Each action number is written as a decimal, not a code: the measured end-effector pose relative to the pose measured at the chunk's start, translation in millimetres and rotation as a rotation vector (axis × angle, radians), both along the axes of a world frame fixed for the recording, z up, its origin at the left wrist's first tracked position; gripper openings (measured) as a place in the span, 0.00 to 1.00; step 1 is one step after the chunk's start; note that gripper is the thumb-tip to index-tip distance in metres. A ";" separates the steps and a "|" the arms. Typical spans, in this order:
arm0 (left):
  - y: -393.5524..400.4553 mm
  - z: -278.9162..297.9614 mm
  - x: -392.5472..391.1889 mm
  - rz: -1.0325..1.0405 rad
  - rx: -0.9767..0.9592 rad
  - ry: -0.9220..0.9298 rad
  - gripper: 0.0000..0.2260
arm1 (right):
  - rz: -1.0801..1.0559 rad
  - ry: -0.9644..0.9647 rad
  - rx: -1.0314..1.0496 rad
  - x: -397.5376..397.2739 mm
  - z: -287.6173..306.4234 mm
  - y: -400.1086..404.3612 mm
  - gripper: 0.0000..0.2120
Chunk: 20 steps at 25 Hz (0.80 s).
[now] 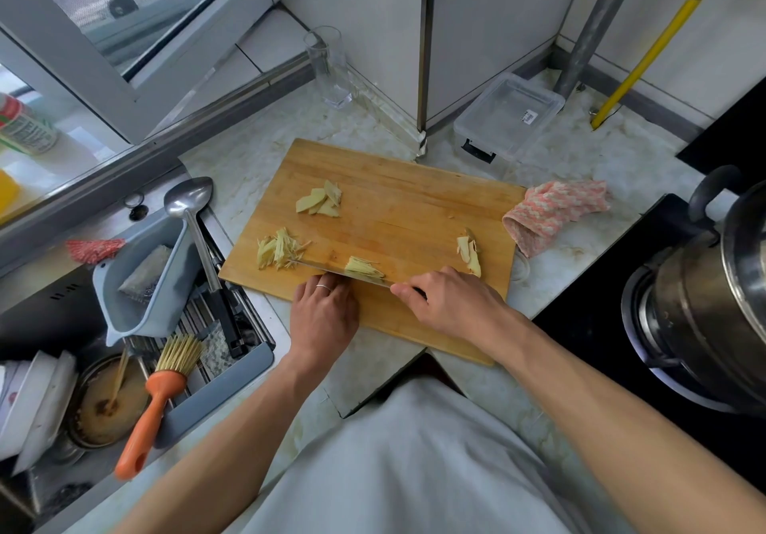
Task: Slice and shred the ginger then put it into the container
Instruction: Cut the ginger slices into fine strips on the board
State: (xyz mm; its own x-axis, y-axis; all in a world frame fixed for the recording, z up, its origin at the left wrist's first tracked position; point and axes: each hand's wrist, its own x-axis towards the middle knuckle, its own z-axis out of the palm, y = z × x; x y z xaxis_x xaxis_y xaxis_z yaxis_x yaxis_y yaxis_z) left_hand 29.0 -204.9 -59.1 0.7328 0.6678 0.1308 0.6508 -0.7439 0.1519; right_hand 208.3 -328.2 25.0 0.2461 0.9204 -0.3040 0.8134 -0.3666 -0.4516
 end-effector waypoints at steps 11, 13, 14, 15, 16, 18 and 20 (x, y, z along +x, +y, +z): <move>-5.8 -5.1 -2.1 0.032 -0.017 -0.043 0.16 | -0.026 0.014 0.011 0.0 -3.0 -4.9 0.28; -5.2 -5.7 -2.4 0.032 -0.022 -0.040 0.16 | -0.021 0.008 0.008 -0.3 -2.0 -4.4 0.27; -5.2 -5.7 -2.4 0.029 -0.025 -0.039 0.16 | -0.018 0.005 0.005 -0.5 -1.6 -4.1 0.27; -5.5 -5.6 -2.4 0.025 -0.025 -0.041 0.16 | -0.012 0.001 0.003 -0.7 -0.9 -3.6 0.27; -5.6 -5.4 -2.5 0.023 -0.023 -0.046 0.15 | -0.004 -0.006 0.002 -1.0 -0.4 -2.7 0.27; -5.0 -4.8 -2.9 0.018 -0.022 -0.053 0.15 | 0.007 -0.022 -0.004 -1.1 0.2 -0.2 0.26; -5.0 -4.4 -3.2 0.016 -0.023 -0.054 0.15 | 0.001 -0.024 -0.009 -0.2 -0.2 1.2 0.25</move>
